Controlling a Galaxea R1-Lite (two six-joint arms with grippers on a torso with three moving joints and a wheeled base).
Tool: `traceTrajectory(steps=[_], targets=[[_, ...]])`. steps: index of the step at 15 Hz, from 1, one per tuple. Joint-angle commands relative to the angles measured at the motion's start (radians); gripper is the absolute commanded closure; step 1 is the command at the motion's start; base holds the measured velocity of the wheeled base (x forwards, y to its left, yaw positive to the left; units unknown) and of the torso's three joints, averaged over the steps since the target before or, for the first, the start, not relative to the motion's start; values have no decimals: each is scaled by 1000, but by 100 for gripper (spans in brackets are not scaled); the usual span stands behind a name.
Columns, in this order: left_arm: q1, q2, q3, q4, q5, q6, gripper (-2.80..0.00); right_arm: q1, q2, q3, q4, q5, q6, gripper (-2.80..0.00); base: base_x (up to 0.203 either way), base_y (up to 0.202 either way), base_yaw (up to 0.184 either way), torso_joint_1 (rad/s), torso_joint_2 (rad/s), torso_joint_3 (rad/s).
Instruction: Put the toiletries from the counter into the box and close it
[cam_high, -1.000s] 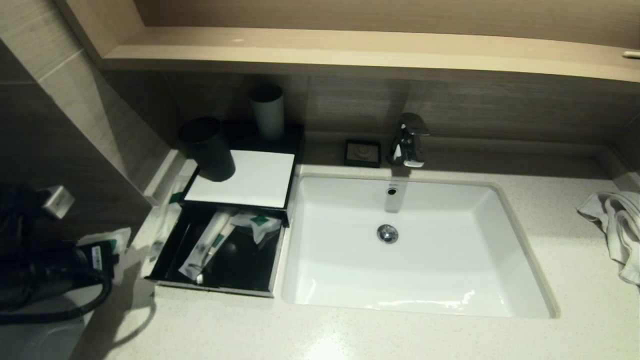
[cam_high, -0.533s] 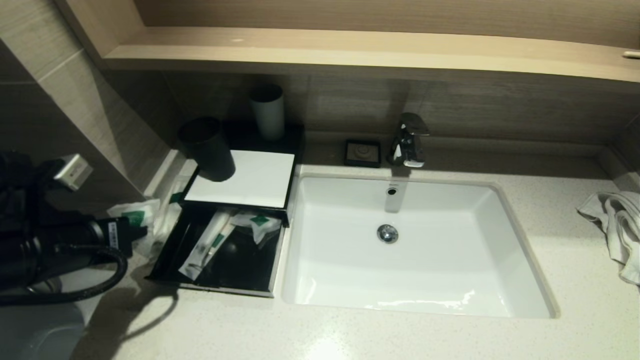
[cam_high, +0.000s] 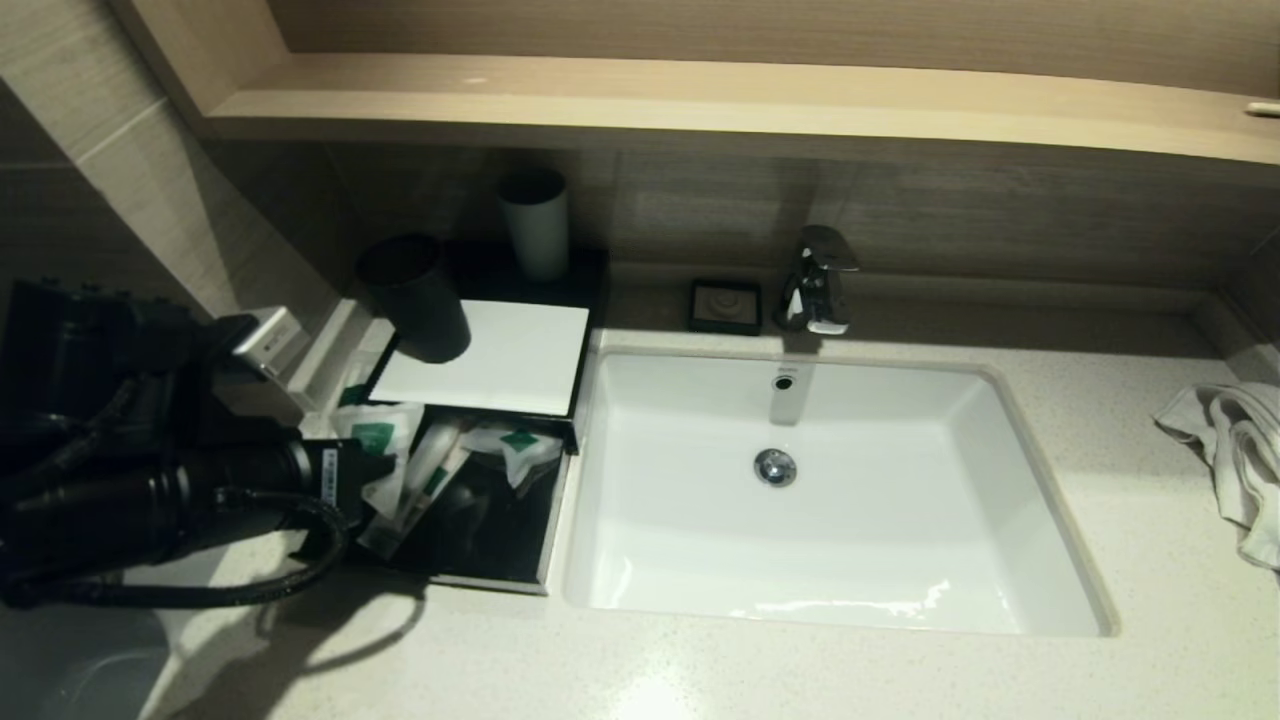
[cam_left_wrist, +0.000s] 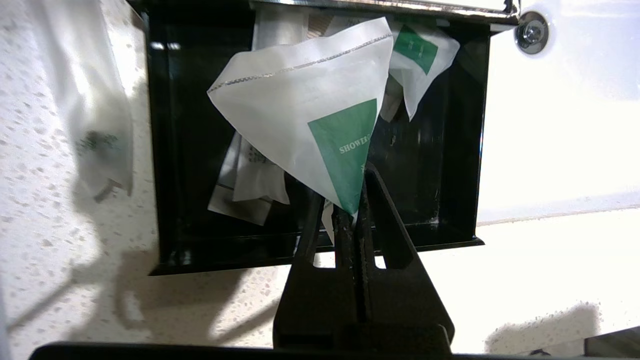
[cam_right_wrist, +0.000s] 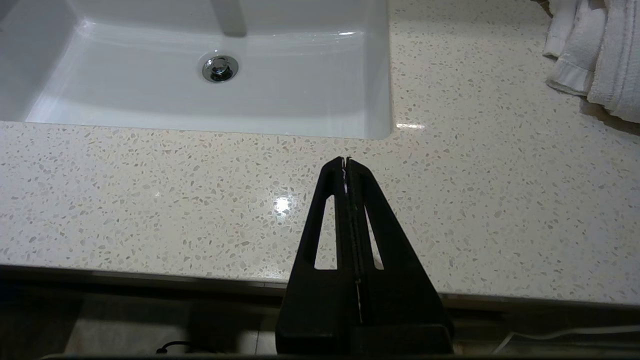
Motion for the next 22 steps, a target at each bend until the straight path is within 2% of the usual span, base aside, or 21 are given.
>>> traceTrajectory(steps=[1,5,7,9,13,16,22], targets=[[-28,61,-12,3,32,-68,0,0,0,0,0,0,-1,0,0,0,0,0,0,0],[-104,98,-37,10,107,-271,0,-1,0,0,0,0,-1,0,0,0,0,0,0,0],[-129,117,-42,1,138,-327,0,0,0,0,0,0,-1,0,0,0,0,0,0,0],[-147,137,-66,-1,140,-379,0,0,0,0,0,0,-1,0,0,0,0,0,0,0],[-175,185,-84,-40,144,-427,0,0,0,0,0,0,-1,0,0,0,0,0,0,0],[-176,213,-89,-59,146,-439,0,-1,0,0,0,0,-1,0,0,0,0,0,0,0],[-176,224,-103,-59,148,-550,0,0,0,0,0,0,-1,0,0,0,0,0,0,0]])
